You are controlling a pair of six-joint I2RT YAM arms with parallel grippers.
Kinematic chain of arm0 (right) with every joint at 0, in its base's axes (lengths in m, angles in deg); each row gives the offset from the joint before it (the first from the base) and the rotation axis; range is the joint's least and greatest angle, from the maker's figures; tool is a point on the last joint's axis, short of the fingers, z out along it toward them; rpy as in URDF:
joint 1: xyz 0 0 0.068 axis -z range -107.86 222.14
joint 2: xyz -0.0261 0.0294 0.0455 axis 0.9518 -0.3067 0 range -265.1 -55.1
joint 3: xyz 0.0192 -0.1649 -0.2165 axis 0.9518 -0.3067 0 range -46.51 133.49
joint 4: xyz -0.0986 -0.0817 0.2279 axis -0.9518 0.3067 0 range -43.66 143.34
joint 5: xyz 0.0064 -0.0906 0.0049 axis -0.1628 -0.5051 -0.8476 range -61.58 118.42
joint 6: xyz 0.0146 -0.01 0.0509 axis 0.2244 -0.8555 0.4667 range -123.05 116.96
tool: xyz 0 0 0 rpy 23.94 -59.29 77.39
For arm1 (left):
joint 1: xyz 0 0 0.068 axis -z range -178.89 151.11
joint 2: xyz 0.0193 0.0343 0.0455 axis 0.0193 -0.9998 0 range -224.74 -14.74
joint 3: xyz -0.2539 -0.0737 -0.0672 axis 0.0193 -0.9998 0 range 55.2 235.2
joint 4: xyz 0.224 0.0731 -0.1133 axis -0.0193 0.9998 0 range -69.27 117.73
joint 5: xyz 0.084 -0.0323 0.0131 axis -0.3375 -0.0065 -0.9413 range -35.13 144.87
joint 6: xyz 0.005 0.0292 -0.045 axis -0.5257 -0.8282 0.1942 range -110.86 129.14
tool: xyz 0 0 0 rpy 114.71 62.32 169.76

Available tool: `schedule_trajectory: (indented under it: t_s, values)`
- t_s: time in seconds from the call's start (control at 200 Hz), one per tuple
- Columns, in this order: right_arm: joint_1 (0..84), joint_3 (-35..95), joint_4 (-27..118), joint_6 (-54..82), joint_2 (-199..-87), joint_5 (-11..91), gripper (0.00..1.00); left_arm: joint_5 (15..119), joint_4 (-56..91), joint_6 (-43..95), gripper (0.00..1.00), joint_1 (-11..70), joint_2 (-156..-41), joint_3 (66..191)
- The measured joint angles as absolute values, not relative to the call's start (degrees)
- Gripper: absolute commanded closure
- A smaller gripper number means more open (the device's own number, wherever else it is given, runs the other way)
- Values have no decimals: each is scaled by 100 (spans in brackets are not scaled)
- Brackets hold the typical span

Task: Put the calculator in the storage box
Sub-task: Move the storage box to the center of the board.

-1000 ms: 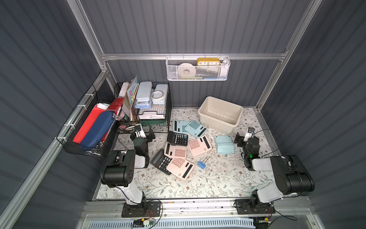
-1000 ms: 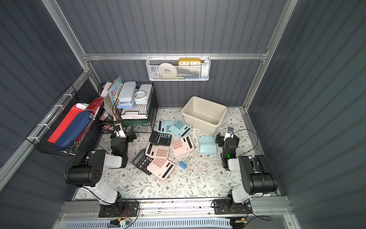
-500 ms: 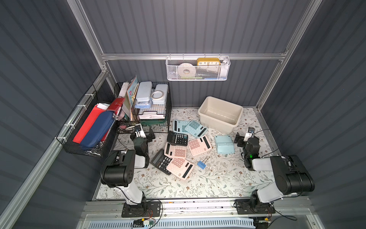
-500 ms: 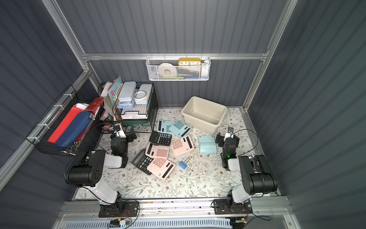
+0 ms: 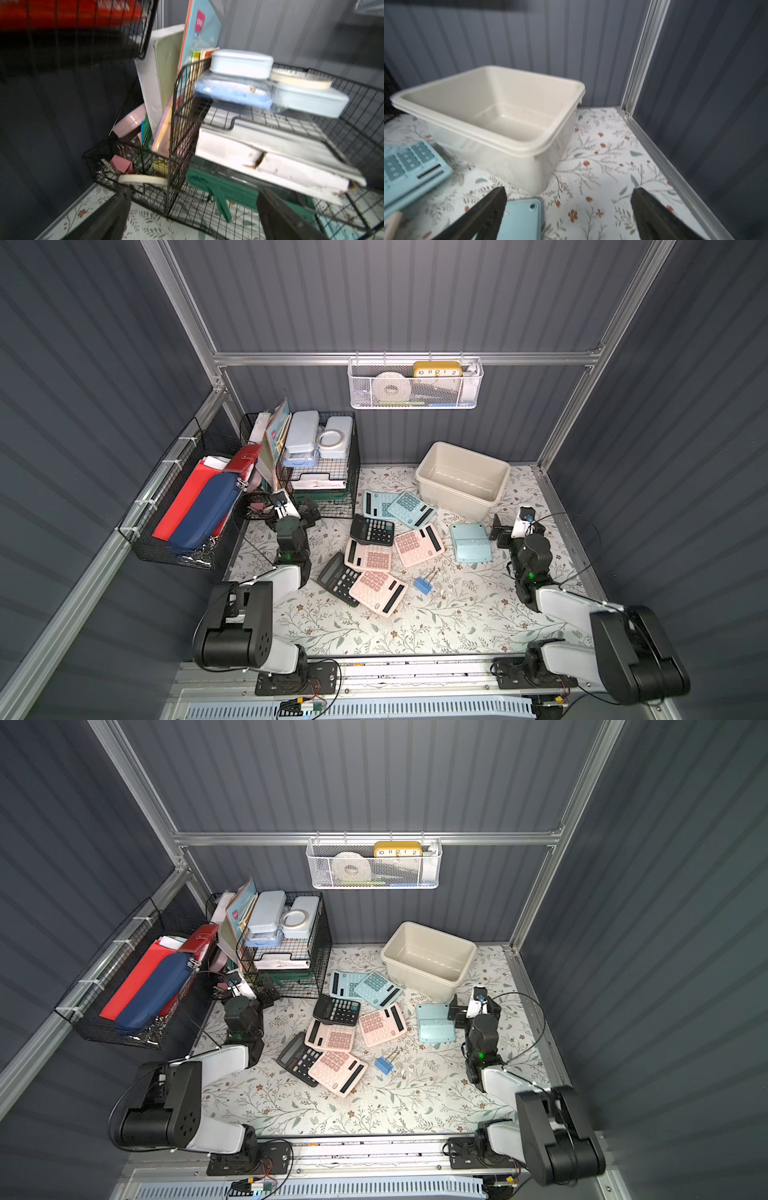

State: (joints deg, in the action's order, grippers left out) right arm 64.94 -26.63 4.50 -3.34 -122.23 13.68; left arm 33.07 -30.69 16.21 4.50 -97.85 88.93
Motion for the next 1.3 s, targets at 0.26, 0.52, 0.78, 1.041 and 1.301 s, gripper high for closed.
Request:
schedule_trajectory:
  t_s: [0.26,0.52,0.78,1.041,1.301]
  values:
    - [6594,-1242,2703,855,-11087,994,1,4356,-1302,2504,1,457,-9101,9912]
    - [7774,1156,5105,2140,-12448,2139,1,5862,-192,3422,1,485,-8329,10327]
    - [8631,2008,6456,2748,-14179,4183,1,6920,317,3900,1,492,-7361,10148]
    - [8426,2985,7433,2829,-14957,4294,3,6935,711,4633,1,483,-7339,9975]
    - [7842,3636,8170,2708,-15554,3379,8,6986,868,4753,1,920,-7741,9977]
